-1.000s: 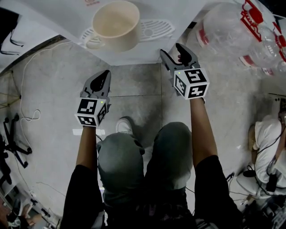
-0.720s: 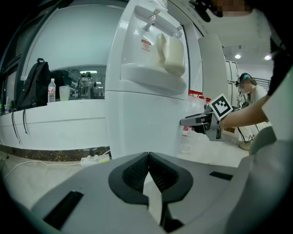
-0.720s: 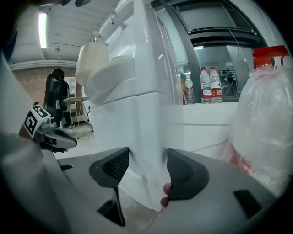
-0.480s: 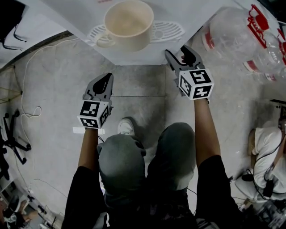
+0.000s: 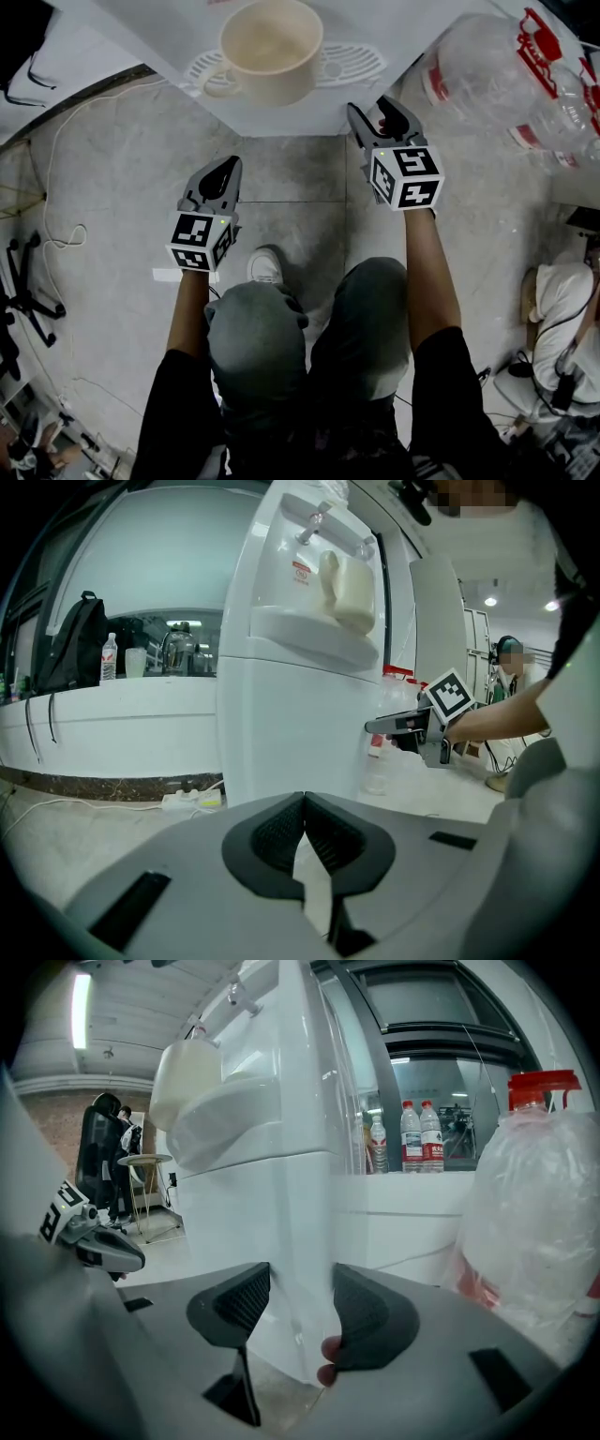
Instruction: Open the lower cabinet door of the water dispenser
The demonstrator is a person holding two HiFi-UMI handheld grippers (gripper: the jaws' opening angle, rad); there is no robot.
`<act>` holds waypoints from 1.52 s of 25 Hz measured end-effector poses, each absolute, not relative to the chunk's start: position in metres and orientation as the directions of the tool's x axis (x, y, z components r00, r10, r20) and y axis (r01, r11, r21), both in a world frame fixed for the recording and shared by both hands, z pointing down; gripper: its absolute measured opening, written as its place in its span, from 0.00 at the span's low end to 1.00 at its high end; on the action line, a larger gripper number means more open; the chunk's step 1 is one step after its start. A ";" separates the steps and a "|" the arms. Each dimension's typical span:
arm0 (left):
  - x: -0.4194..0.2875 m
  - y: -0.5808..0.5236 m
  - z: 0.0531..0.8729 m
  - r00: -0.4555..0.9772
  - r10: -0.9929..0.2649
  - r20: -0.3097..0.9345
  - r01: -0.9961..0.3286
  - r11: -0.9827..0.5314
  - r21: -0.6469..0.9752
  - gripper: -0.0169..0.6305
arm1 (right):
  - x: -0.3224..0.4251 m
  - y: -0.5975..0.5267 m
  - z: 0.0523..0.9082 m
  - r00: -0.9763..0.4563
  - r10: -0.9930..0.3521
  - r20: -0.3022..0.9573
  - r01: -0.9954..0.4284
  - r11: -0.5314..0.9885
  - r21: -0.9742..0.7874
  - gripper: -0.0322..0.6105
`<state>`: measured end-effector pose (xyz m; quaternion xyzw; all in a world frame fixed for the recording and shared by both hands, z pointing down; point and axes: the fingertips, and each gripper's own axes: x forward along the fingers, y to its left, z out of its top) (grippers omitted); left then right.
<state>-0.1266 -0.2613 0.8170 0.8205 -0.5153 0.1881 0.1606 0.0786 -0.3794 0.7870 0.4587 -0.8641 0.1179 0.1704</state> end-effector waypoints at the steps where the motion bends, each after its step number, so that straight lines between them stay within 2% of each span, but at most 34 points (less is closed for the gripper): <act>1: -0.126 -0.262 0.817 0.400 -0.785 0.473 -0.905 -0.419 0.070 0.05 | 0.079 -0.379 0.787 -0.517 -0.753 0.406 -0.835 0.549 -0.044 0.40; 6: -0.124 -0.261 0.817 0.408 -0.781 0.473 -0.901 -0.427 0.073 0.05 | 0.081 -0.377 0.786 -0.489 -0.771 0.409 -0.851 0.525 -0.028 0.37; 21: -0.124 -0.257 0.814 0.414 -0.771 0.485 -0.899 -0.430 0.085 0.05 | 0.079 -0.361 0.782 -0.462 -0.784 0.414 -0.858 0.513 0.014 0.34; 27: -0.115 -0.237 0.811 0.429 -0.725 0.539 -0.887 -0.450 0.100 0.05 | 0.083 -0.340 0.787 -0.443 -0.775 0.450 -0.866 0.500 0.011 0.32; 30: -0.113 -0.227 0.808 0.430 -0.702 0.568 -0.884 -0.455 0.109 0.05 | 0.084 -0.330 0.790 -0.430 -0.774 0.465 -0.875 0.484 -0.003 0.27; 38: -0.106 -0.197 0.782 0.439 -0.642 0.628 -0.878 -0.454 0.150 0.05 | 0.079 -0.303 0.784 -0.416 -0.725 0.549 -0.873 0.486 -0.019 0.27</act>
